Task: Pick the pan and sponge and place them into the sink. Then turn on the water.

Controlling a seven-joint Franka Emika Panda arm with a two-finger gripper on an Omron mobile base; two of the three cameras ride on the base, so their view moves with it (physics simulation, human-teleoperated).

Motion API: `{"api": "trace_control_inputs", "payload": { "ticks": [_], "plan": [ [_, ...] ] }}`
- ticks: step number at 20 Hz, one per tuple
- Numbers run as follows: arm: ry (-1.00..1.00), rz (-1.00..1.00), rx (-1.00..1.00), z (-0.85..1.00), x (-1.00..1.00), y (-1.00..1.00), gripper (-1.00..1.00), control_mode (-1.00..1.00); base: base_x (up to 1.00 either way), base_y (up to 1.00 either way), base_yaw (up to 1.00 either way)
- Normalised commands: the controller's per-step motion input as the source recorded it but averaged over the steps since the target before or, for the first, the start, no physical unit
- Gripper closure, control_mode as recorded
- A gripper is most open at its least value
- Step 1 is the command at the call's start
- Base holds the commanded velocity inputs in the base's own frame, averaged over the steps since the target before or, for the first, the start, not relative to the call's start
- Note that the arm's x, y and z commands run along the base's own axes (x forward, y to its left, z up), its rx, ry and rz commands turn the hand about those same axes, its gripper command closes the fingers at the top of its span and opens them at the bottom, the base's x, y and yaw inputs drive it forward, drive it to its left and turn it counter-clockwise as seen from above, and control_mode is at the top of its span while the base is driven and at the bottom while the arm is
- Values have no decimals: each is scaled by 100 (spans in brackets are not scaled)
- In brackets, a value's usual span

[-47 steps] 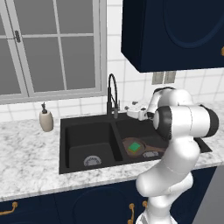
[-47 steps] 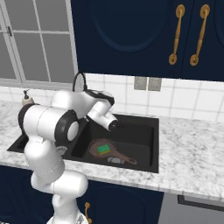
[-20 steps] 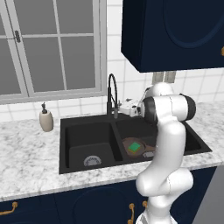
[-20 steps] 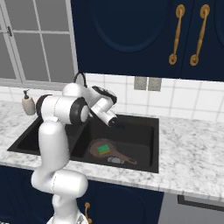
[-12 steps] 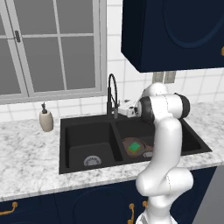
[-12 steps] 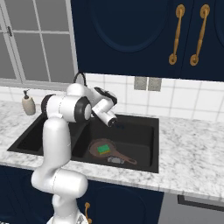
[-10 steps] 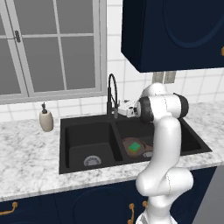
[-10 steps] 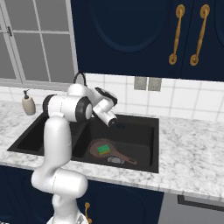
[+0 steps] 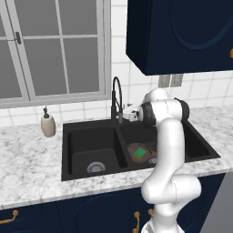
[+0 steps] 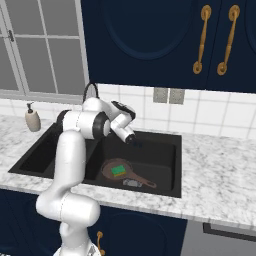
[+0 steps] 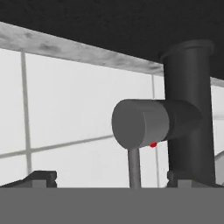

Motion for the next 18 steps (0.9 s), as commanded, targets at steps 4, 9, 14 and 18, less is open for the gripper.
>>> {"api": "trace_control_inputs", "payload": {
  "ticks": [4, 9, 14, 18],
  "plan": [
    [0, 0, 0, -14, 46, 0, -100, -100, 0, 0, 0],
    [0, 0, 0, -14, 40, 0, 100, -100, 0, 0, 0],
    [-3, 0, 0, -1, 22, -1, 100, -100, 0, 0, 0],
    [-8, 0, 6, 0, 16, -29, 100, -100, 0, 0, 0]
  ]
}}
